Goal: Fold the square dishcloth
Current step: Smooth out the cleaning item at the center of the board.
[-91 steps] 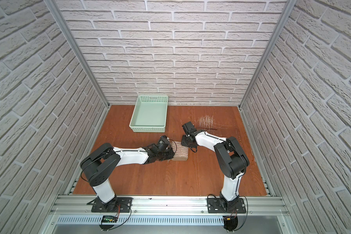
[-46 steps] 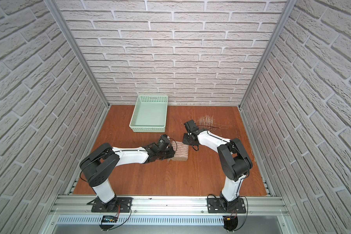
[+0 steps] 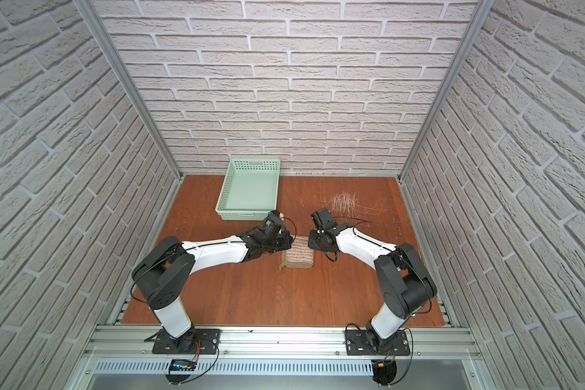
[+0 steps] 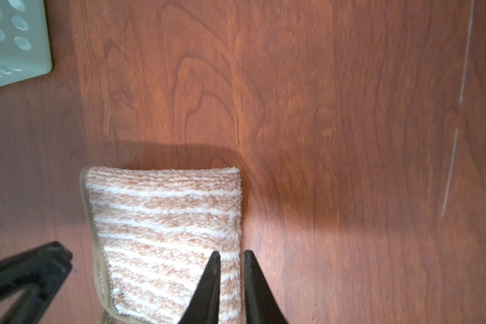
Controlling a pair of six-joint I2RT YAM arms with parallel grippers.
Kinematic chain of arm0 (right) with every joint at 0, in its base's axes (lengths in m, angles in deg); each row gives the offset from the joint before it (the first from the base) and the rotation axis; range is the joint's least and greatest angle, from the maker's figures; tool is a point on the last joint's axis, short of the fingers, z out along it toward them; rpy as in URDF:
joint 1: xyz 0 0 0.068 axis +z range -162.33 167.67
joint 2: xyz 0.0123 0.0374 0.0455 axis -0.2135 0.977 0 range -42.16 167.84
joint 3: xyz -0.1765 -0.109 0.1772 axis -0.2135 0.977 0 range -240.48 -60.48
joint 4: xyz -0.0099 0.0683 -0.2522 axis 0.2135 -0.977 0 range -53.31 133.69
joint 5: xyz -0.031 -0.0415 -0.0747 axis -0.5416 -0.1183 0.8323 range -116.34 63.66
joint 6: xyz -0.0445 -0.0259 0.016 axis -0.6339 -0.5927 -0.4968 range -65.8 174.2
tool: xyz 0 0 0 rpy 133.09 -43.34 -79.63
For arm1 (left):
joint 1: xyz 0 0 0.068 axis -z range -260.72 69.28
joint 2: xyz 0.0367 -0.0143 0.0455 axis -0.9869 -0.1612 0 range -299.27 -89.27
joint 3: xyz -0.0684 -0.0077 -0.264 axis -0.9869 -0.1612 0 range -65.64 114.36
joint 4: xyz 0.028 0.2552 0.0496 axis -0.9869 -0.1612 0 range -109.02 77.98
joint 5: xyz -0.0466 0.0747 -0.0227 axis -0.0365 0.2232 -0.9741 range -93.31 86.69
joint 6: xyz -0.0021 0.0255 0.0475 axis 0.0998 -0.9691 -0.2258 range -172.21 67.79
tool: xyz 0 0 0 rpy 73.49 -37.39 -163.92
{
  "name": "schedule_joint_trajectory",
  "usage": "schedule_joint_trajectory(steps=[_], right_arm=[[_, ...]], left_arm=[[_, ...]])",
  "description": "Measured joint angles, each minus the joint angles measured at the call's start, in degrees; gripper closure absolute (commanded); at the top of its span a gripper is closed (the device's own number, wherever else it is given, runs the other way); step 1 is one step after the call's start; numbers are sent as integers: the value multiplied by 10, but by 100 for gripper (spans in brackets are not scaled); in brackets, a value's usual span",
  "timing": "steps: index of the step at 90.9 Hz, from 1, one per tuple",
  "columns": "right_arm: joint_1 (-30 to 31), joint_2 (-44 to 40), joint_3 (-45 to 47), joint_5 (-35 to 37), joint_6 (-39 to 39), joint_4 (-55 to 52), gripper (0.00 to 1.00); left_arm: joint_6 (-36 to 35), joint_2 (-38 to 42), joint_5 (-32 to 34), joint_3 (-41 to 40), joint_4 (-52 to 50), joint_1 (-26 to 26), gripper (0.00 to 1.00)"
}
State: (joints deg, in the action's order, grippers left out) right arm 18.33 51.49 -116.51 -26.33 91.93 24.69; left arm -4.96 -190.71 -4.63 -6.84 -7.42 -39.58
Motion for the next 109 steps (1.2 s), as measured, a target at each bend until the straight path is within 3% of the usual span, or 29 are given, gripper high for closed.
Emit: schedule_joint_trajectory(steps=[36, 109], right_arm=[[4, 30, 8, -9, 13, 22, 82], [2, 91, -29, -5, 0, 35, 85]], left_arm=[[-9, -71, -20, 14, 4, -34, 85], [5, -85, -22, 9, 27, -76, 87]])
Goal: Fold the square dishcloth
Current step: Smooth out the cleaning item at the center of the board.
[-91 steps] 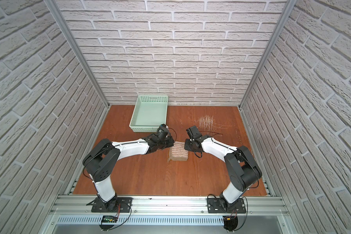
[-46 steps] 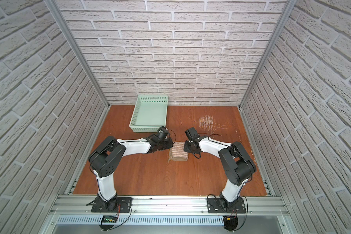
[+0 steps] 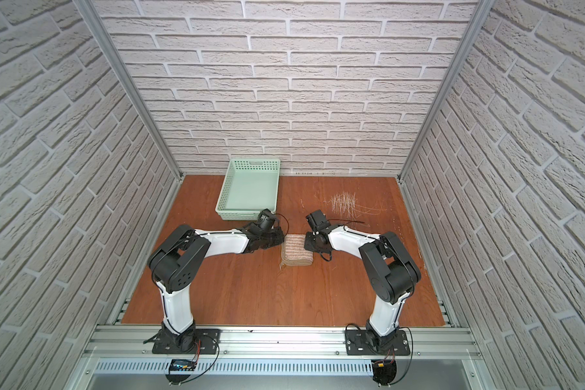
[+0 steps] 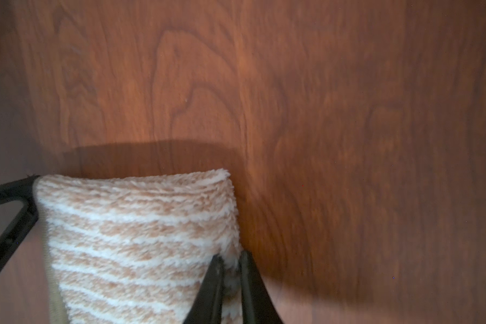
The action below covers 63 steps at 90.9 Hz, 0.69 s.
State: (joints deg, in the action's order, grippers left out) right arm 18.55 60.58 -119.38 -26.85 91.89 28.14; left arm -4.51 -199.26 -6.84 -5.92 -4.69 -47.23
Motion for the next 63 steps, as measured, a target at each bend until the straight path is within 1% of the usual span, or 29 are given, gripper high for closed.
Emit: schedule_joint_trajectory(steps=[19, 33, 40, 53, 58, 63], right_arm=[[0, 1, -13, 19, -13, -17, 82], [0, -37, -9, 43, -21, -44, 74], [0, -73, -4, 57, -23, -57, 70], [0, -144, 1, 93, -31, -77, 62], [0, -170, 5, 108, -35, -83, 57], [0, -197, 10, 124, -39, -88, 51]], left_arm=[[-3, 11, 10, 0, -12, -13, 87], [-3, 64, 26, -17, -16, -10, 86], [-3, 100, 41, -35, -18, -8, 79], [-5, 180, 84, -67, -39, -6, 74], [-8, 216, 104, -79, -50, -5, 72], [-14, 254, 127, -90, -62, -5, 67]])
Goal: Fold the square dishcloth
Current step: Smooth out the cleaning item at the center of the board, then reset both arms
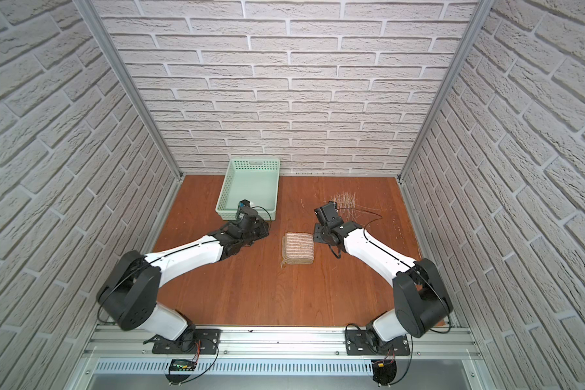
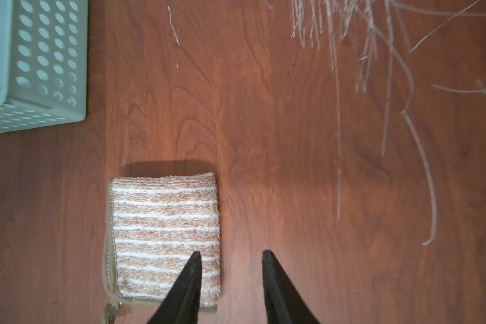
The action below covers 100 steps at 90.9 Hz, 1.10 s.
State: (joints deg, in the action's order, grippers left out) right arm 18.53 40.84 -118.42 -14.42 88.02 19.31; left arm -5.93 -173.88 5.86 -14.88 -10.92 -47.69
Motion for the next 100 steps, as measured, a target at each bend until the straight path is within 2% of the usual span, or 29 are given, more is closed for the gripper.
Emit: schedule_joint_trajectory(steps=[10, 17, 23, 27, 29, 32, 54, 73, 88, 100], right_arm=[[0, -52, 11, 36, -11, -10, 41], [-1, -84, 16, 65, -18, -21, 28], [-1, -108, 22, 94, -24, -26, 16], [-2, -124, 29, 114, -27, -28, 13], [-2, -131, 32, 122, -28, -28, 13], [-3, -141, 38, 136, -30, -30, 12], [-23, -212, 84, 242, -55, -19, 6], [-49, -264, 165, 305, -116, 69, 1], [-85, -286, 235, 314, -167, 160, 0], [-119, -285, 283, 306, -212, 248, 0]], left_arm=[[-9, 80, 49, -20, -29, 1, 55], [-18, 133, 86, -31, -51, 2, 45], [-28, 175, 122, -39, -72, 2, 27], [-37, 200, 142, -44, -88, 1, 18], [-37, 212, 155, -47, -96, 1, 7], [-44, 229, 172, -50, -108, 1, 2], [-80, 320, 287, -76, -185, -22, 2], [-122, 365, 341, -103, -212, -86, 2], [-169, 381, 321, -131, -196, -180, 2], [-204, 383, 233, -152, -157, -280, 2]])
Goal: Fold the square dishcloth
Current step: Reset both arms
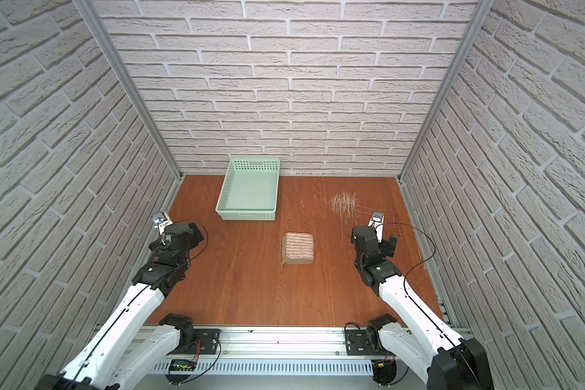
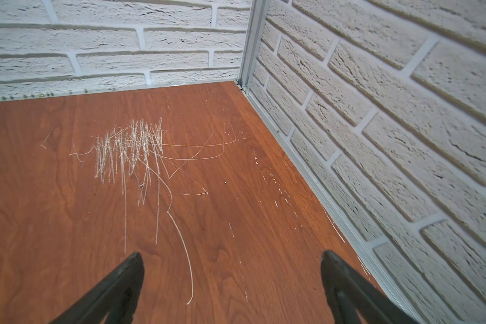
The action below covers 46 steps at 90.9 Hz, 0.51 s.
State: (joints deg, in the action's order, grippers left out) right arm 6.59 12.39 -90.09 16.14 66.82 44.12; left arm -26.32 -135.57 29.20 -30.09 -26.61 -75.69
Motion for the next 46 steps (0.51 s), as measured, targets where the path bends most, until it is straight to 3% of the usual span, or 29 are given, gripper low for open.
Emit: schedule_joint_trajectory(steps=[18, 46], right_arm=[[-67, 35, 22, -52, -28, 87, 0], [-151, 144, 48, -156, -32, 237, 0]], left_arm=[[-42, -31, -143, -14, 76, -103, 2], [-118, -114, -271, -41, 205, -124, 2]])
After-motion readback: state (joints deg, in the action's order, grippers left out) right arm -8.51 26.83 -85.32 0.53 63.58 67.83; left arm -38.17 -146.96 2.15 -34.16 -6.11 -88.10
